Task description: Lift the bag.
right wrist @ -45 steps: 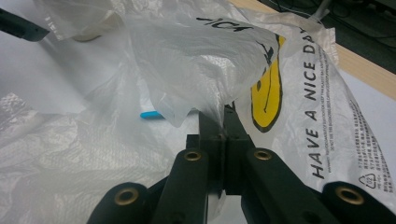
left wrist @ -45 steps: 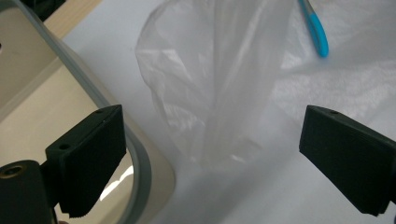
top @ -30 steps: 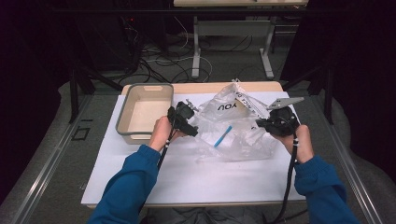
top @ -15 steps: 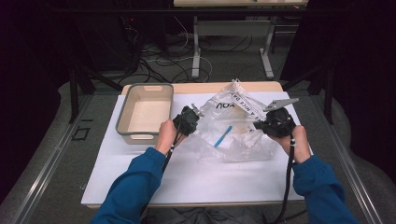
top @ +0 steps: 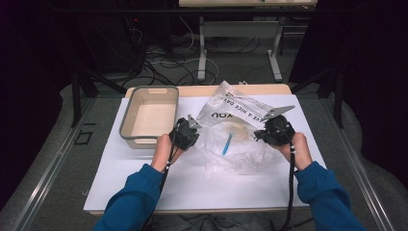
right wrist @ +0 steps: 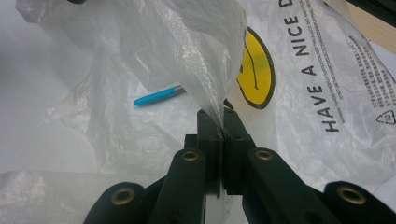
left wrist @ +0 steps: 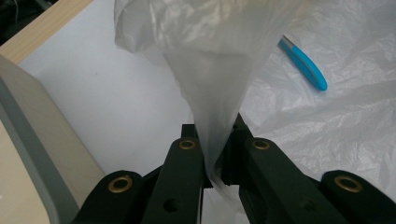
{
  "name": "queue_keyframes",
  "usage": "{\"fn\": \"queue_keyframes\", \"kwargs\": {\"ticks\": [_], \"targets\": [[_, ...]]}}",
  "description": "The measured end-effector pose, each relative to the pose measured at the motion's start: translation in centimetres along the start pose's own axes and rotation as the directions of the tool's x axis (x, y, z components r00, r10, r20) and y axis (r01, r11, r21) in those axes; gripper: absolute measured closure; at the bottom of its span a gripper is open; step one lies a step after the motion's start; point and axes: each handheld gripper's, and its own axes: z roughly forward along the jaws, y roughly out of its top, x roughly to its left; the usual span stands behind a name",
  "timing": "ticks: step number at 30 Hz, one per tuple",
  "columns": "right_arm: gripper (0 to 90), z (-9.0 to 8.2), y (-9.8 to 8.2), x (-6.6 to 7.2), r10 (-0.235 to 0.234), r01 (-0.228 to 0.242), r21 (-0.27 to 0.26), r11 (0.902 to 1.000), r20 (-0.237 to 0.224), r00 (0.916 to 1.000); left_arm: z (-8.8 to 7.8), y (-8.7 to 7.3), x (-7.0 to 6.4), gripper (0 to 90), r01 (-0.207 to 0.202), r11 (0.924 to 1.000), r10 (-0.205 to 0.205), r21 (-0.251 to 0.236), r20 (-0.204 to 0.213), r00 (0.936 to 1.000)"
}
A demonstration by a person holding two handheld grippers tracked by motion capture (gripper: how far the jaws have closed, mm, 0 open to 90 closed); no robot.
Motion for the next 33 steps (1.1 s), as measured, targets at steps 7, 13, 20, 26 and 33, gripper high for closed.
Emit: {"fn": "queue_keyframes", "kwargs": {"ticks": [7, 13, 20, 26, 33], "targets": [[81.1, -0.2, -0.2, 0.4, -0.002, 0.002, 0.002, 1.0000, -0.024, 0.9997, -0.3, -0.3, 0.3, 89.0, 0.030, 0.9995, -0.030, -0.004, 0.007, 0.9995], [73.2, -0.6, -0.5, 0.6, 0.009, -0.009, -0.007, 0.9999, -0.037, 0.9993, -0.4, -0.1, 0.1, 89.0, 0.025, 0.9997, -0.025, 0.003, 0.002, 0.9997], [42.4, -1.3, -0.9, 1.1, 0.031, -0.030, 0.018, 0.9994, -0.089, 0.9956, -0.6, -0.1, 0.1, 89.0, 0.025, 0.9996, -0.025, 0.015, 0.000, 0.9997], [16.8, -2.1, -2.0, 1.7, 0.030, -0.026, 0.032, 0.9991, -0.126, 0.9916, -0.7, -0.2, 0.2, 89.0, 0.022, 0.9996, -0.022, 0.019, -0.007, 0.9997], [0.8, -2.1, -4.3, 1.9, 0.061, -0.046, 0.108, 0.9931, -0.137, 0.9887, -0.8, -0.3, 0.2, 88.9, 0.021, 0.9994, -0.021, 0.026, -0.003, 0.9998]]}}
